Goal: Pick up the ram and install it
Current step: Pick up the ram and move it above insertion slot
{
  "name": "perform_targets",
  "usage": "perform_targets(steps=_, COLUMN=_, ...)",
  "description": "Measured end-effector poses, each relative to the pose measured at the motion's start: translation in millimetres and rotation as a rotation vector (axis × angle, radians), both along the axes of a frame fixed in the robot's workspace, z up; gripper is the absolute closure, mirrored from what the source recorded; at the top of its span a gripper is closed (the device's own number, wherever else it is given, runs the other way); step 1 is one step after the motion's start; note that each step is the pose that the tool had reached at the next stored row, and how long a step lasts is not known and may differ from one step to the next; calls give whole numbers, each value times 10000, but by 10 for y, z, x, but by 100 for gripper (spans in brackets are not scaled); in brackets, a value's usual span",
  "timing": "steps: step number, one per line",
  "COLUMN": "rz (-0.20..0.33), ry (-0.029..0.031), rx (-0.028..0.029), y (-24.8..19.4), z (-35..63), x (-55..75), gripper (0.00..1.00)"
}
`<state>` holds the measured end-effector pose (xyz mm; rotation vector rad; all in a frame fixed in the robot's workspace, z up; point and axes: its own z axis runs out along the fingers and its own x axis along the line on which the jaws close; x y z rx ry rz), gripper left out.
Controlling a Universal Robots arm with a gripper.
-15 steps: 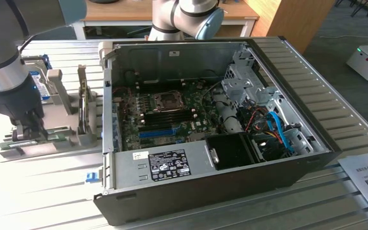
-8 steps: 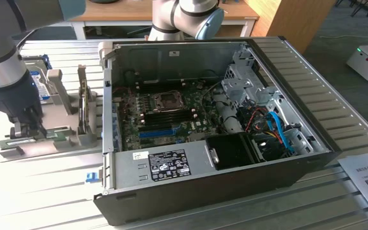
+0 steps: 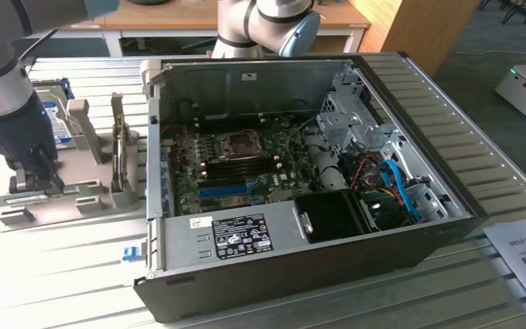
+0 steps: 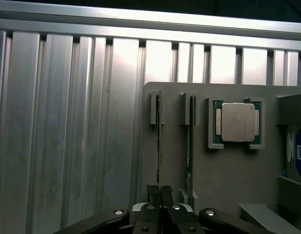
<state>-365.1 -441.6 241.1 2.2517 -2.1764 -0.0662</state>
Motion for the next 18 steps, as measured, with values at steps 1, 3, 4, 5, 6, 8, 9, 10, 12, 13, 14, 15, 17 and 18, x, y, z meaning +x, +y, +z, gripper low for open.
perform_targets(steps=1, rz=0, ry=0, rx=1, y=0, z=14, x=0, gripper=88)
perform_targets(steps=3, rz=0, ry=-1, rx=1, y=0, z=44, x=0, gripper=88)
perform_targets(steps=4, rz=0, ry=-1, rx=0, y=0, z=59, x=1, gripper=88)
perform_targets(steps=5, rz=0, ry=0, rx=0, y=0, z=73, x=1, gripper=88)
perform_targets(steps=6, rz=0, ry=0, rx=0, y=0, z=87, x=1, gripper=88)
perform_targets(steps=8, rz=0, ry=-1, rx=0, y=0, z=116, x=2, gripper=88)
perform_targets(steps=9, rz=0, ry=-1, rx=1, y=0, z=133, x=2, gripper=88)
perform_targets(steps=10, rz=0, ry=-1, rx=1, y=0, z=148, x=2, gripper=88)
perform_targets(steps=12, rz=0, ry=-1, rx=1, y=0, z=177, x=3, gripper=88)
perform_targets(steps=13, rz=0, ry=0, rx=0, y=0, z=192, x=3, gripper=88)
perform_targets(steps=14, rz=0, ry=0, rx=0, y=0, z=208, x=4, gripper=88)
perform_targets(steps=15, rz=0, ry=1, rx=0, y=0, z=224, x=5, gripper=88)
perform_targets(steps=17, rz=0, ry=1, rx=0, y=0, z=256, x=5, gripper=88)
perform_targets(steps=18, rz=0, ry=1, rx=0, y=0, z=271, x=6, gripper=88)
